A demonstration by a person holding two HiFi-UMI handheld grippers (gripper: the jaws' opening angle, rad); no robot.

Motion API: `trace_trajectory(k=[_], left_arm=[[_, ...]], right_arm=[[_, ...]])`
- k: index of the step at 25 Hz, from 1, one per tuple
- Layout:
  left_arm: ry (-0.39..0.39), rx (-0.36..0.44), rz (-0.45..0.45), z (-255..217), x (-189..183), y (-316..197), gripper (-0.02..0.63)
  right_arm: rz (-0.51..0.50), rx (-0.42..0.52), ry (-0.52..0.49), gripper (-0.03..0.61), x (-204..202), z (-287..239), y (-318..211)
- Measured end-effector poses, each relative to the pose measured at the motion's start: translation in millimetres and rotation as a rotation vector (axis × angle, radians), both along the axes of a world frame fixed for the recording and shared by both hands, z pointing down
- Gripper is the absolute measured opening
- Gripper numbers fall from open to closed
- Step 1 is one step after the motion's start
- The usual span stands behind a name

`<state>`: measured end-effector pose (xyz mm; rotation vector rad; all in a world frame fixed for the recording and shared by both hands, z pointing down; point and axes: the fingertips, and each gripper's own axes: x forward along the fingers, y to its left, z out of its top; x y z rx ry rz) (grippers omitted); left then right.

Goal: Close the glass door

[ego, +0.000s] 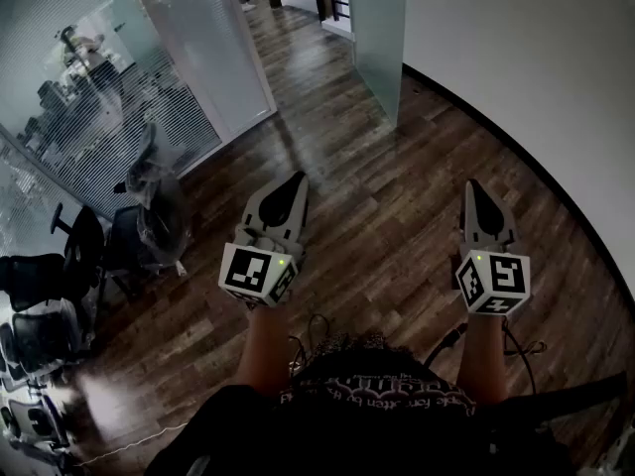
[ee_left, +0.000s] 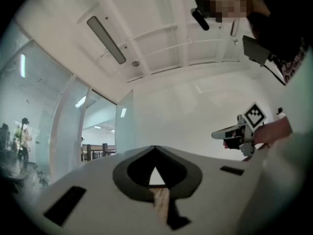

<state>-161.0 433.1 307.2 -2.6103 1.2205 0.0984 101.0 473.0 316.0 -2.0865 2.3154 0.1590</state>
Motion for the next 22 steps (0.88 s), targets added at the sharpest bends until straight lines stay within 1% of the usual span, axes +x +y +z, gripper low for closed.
trace_trajectory(k=[3,5,8,11,17,22], left_arm=[[0.012,0.065,0.025,-13,8,7,0.002],[0.01,0.073,0.036,-13,10,7,0.002],[0.014,0.046,0.038,-8,9,4,0.002],[0.044,0.013,0.045,-2,5,0,0.002],[0.097,-0.058,0.046,15,1,-5,0.002],[0.06,-0.11,0.025,37,15,-8,0.002]], right_arm=[[0.01,-0.002,0.003,0.003,3,2,-1],[0.015,0.001,0.001,0.003,4,2,-1],[0.02,0.005,0.002,0.003,5,0,-2],[0.015,0.007,0.001,0.003,3,0,-2],[-0.048,-0.011,-0.044,0.003,6,9,-4],[-0.067,-0.023,-0.043,0.003,33,15,-3]])
